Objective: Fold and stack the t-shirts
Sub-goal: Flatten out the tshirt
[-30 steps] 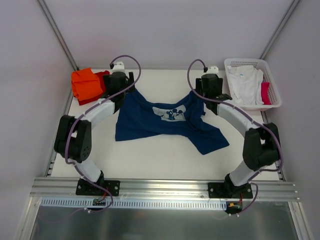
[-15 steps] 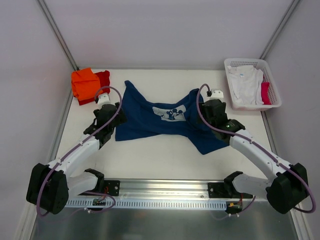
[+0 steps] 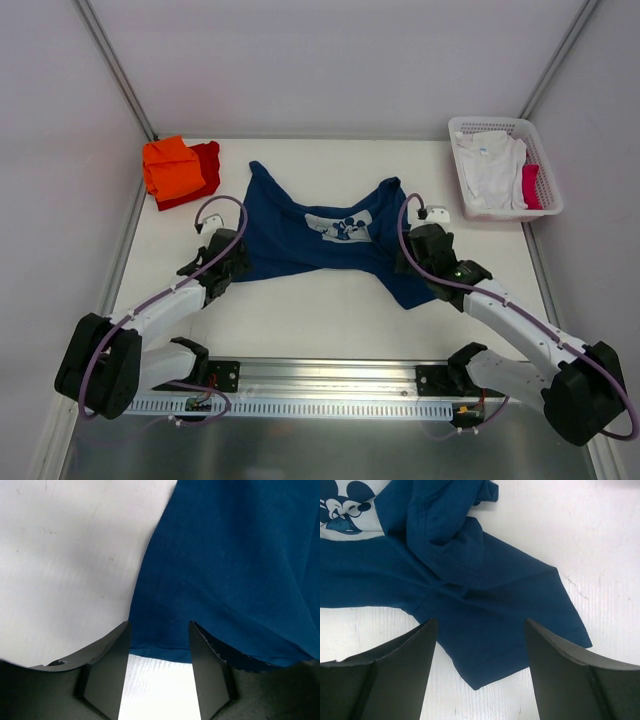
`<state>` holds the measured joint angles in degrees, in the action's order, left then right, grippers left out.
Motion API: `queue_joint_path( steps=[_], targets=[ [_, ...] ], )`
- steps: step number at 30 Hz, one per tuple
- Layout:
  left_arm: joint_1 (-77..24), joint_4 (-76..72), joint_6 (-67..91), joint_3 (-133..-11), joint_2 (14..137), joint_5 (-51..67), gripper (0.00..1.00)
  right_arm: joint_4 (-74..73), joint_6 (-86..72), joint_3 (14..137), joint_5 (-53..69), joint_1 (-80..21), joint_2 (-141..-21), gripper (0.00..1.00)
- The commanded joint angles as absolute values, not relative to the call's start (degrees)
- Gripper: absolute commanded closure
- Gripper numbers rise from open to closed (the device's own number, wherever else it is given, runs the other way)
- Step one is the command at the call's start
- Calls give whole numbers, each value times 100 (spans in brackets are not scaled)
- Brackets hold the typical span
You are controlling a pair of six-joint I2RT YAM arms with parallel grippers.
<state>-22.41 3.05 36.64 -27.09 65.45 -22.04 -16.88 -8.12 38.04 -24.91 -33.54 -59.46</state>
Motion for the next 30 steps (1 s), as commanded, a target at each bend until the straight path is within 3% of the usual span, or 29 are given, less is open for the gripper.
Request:
queue_joint_path(
  steps=[1,21,26,30],
  targets=[
    [-2320,360,3981,-2646,6539,-2101,51,-1705,-1002,3788,-2435,-3401,-5678,27],
    [-2997,1758,4737,-3261,7057,-2856,52,-1986,-1072,3472,-2435,-3419,-5344,27],
    [-3058,1854,4834,-3340,7356,-2883,70,-2144,-1090,3480,-2566,-3419,-5274,27],
    [-3129,1890,4904,-3349,7435,-2892,68,-2232,-1090,3410,-2663,-3410,-5098,27]
  ],
)
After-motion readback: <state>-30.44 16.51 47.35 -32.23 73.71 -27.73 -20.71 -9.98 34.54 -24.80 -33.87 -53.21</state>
